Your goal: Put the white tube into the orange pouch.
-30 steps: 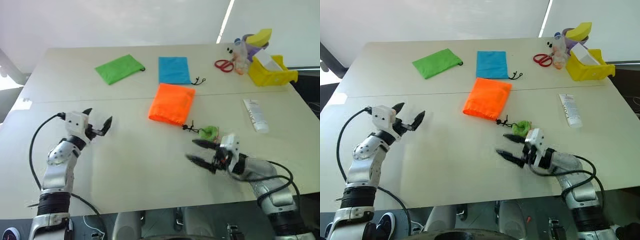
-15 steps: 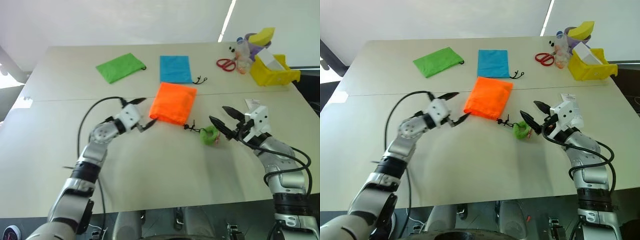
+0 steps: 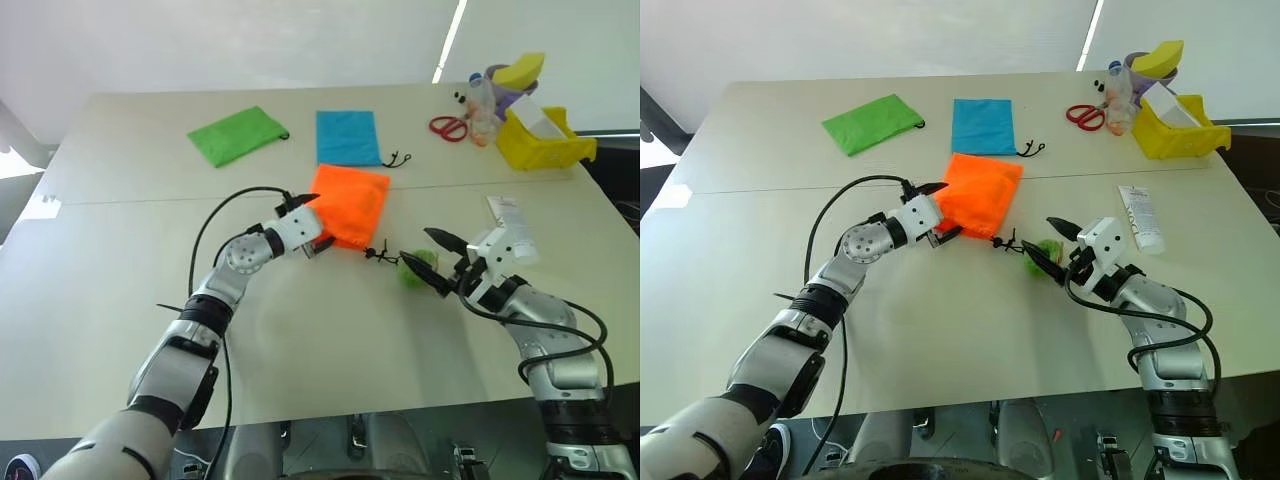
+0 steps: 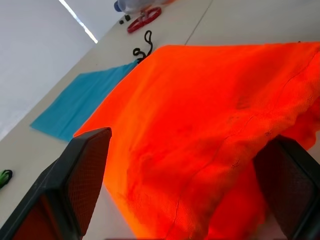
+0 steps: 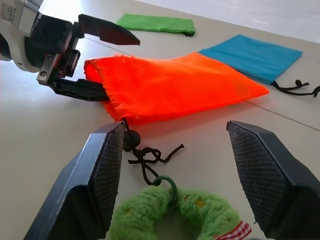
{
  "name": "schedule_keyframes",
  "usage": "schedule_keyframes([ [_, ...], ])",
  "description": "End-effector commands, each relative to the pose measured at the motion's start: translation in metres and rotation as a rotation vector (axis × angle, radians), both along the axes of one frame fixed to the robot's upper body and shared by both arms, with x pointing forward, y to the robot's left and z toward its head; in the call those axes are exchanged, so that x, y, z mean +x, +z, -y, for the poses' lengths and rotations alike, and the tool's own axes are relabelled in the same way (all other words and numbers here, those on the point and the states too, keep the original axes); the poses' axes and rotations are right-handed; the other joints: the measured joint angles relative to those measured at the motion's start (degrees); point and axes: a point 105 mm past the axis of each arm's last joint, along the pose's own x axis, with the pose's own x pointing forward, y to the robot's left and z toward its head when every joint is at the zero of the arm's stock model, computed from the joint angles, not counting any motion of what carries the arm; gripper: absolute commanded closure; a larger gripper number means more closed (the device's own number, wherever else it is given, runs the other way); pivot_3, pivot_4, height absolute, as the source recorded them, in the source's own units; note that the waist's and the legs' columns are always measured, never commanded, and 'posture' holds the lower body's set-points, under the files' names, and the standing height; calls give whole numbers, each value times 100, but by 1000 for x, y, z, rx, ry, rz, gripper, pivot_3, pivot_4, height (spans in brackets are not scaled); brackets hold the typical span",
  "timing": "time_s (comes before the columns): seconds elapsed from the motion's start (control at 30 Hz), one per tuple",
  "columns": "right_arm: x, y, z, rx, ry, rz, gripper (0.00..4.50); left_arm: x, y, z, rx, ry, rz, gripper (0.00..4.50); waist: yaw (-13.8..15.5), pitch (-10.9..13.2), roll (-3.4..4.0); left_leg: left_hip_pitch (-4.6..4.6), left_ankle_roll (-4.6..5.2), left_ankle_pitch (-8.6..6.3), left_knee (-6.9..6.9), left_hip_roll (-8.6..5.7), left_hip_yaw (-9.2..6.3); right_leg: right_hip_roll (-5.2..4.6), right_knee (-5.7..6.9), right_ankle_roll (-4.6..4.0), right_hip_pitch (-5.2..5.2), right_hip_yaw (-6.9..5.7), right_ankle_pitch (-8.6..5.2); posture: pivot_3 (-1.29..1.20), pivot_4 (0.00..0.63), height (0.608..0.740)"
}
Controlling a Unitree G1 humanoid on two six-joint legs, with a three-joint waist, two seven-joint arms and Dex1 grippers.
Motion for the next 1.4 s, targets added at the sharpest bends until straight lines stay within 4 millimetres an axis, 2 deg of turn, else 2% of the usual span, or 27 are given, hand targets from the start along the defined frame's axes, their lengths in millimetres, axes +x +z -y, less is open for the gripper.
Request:
schedule_keyframes([
  [0.03,-4,10,-2,-26,21,50,1051,3,17,3,-40,-5,42,1274,3,0,0,0,0,0,1,0,0,0,0,0,0,0,0,0,150,736],
  [0.07,-5,8,-3,-37,25,48,1051,3,16,3,-39,-4,39,1845,4,0,0,0,0,0,3,0,0,0,1,0,1,0,0,0,150,736],
  [0.1,-6,7,-3,-44,27,47,1051,3,16,3,-38,-4,37,2192,4,0,0,0,0,0,5,0,-1,0,1,0,2,0,0,0,150,736],
  [0.23,-6,7,-2,-33,32,34,1051,3,19,1,-68,-3,24,4320,1,0,0,-3,0,0,11,0,-1,-1,1,1,3,0,1,0,150,736],
  [0.27,-5,7,-2,-26,31,32,1051,3,20,1,-75,-3,20,4476,1,0,0,-3,0,0,12,0,-1,-1,2,1,3,0,1,0,150,736],
  [0.47,-4,10,-4,-33,44,38,1051,-6,25,-4,-134,-31,-50,4476,-8,0,0,-2,0,0,20,3,-4,0,6,0,5,-1,1,0,150,736],
  [0.67,-3,9,-5,-34,48,35,1051,-33,24,-13,-59,-95,-99,4476,-13,-1,1,-1,0,0,20,7,-4,6,10,1,6,-1,2,0,150,736],
  [0.9,-2,7,-6,-37,49,35,1051,-58,24,-37,19,-63,-150,4476,-13,0,4,-2,-1,-2,49,13,-14,4,18,-16,11,-1,0,0,150,736],
  [1.2,1,4,-8,-46,62,37,1051,-100,37,-40,-41,-120,-334,4476,-16,1,8,-2,-16,-11,51,17,-23,0,18,-21,8,0,5,0,150,736],
  [1.4,2,4,-9,-47,68,38,1051,-129,34,-45,17,-212,-423,4476,-33,3,11,-2,-16,-11,51,17,-22,2,18,-21,7,0,5,0,150,736],
])
